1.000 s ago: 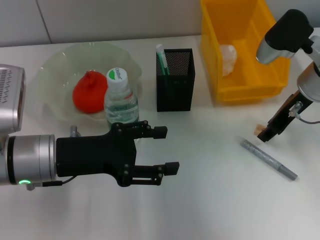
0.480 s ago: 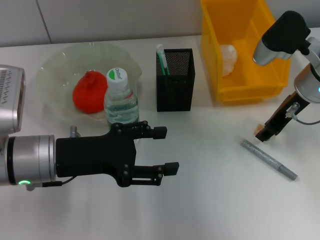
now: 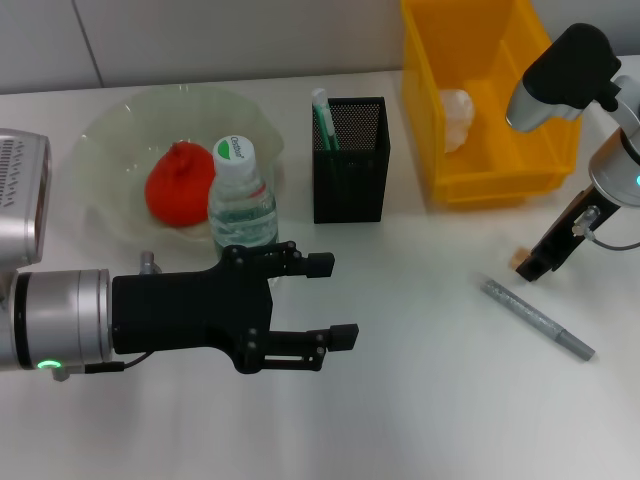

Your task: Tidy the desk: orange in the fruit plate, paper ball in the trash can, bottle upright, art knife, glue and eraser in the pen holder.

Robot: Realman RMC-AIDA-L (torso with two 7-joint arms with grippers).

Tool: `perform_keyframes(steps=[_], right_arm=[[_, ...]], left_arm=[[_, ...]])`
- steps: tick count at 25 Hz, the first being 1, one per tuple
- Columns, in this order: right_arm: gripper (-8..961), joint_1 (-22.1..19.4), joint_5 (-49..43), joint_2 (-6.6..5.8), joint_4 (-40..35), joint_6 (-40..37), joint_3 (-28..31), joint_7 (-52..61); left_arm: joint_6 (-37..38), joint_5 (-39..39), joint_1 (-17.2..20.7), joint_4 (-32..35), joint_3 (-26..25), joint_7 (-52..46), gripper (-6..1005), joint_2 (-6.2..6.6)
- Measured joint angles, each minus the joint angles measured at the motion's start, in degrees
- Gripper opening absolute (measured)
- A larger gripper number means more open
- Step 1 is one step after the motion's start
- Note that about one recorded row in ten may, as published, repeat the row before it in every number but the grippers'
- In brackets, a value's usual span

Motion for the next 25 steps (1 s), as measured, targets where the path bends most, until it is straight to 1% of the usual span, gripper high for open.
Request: perform_keyframes(steps=[12,13,15,17,18,19,23,25], right_arm=[[239,0.39,-0.27,0.09,-0.74,0.53,0.33,1.2],[239,0.29,-0.19,0.15,-1.3,0.55,0.35,1.19],[239,-0.35,-0.06,0.49,-3.29,0.46,0.49,1.2],[239,-1.6,0.49,1.12,-6.5,0.19,0.63,1.18],[239,-3.24,2.48,1.52,-10.65,-0.18,0.45,0.97],[239,-3.24,2.48,1.52,-10.65,-0.18,0.45,0.97],[239,-6.5,9.01,1.55,-17.71,-0.64,0.32,0.1],[239,-7.19,10.36,1.54,-18.78,-0.59,0.47,-0.39]], left_arm=[[0.08,0.0,-0.03,0.0,-0.13,0.7,802,0.0],[0.08,0.0,-0.03,0.0,-0.14,0.7,802,0.0],[0.09,0.0,-0.02,0.0,-0.16,0.69,802,0.0],[0.1,0.0,0.02,0.0,-0.18,0.69,802,0.01],[0.1,0.0,0.06,0.0,-0.21,0.69,802,0.04],[0.1,0.0,0.06,0.0,-0.21,0.69,802,0.04],[0.09,0.0,0.12,0.0,-0.34,0.69,802,0.08],[0.08,0.0,0.12,0.0,-0.33,0.69,802,0.09]])
